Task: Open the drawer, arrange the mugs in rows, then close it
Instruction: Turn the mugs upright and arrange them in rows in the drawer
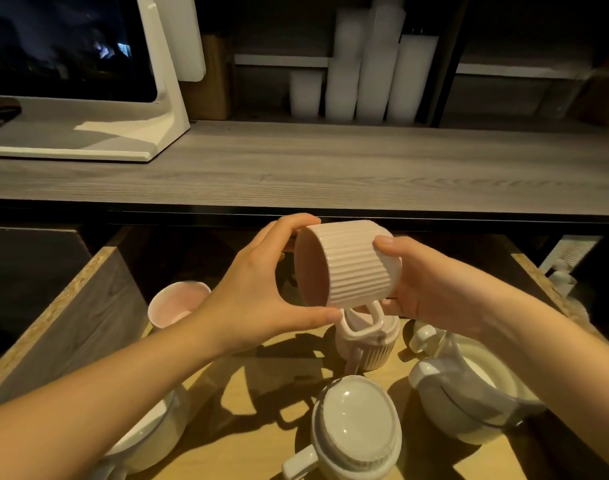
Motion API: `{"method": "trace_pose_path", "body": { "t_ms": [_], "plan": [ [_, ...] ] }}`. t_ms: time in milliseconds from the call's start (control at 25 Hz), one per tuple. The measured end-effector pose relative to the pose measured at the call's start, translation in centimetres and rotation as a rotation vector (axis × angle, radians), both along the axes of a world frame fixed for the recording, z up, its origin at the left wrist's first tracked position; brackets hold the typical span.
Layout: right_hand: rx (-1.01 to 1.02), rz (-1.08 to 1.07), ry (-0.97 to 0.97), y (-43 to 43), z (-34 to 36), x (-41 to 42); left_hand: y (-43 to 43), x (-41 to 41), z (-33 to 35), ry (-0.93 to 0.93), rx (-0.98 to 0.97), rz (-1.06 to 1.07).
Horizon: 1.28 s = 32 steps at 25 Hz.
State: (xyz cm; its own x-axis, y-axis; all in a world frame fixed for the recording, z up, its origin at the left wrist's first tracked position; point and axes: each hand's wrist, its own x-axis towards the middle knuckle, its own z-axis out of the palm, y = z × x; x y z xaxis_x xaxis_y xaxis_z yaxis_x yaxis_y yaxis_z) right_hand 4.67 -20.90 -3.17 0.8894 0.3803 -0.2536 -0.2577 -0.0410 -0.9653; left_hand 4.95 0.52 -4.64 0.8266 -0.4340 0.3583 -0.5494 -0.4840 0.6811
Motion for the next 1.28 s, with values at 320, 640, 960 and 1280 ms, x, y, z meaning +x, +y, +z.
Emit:
{"method": "trace_pose_path", "body": {
  "t_ms": [320,640,960,1280],
  "plan": [
    [-0.403,-0.061,-0.418,1.3,1.1,-0.8,0.6,0.0,1.7,-0.071,0.185,0.054],
    [-0.614,-0.008,-0.465,4.5,1.6,-0.9,1.5,0.2,2.5,-0.075,0.521,0.042],
    [-1.038,0.107,-0.61,8.9,-1.9,3.1,2.9,1.8,-1.1,0.002,0.661,0.046],
    [-1.09,0.072,-0.579,11.3,-5.2,5.0,4.2,2.7,-4.3,0.108,0.687,0.069]
  ]
}}
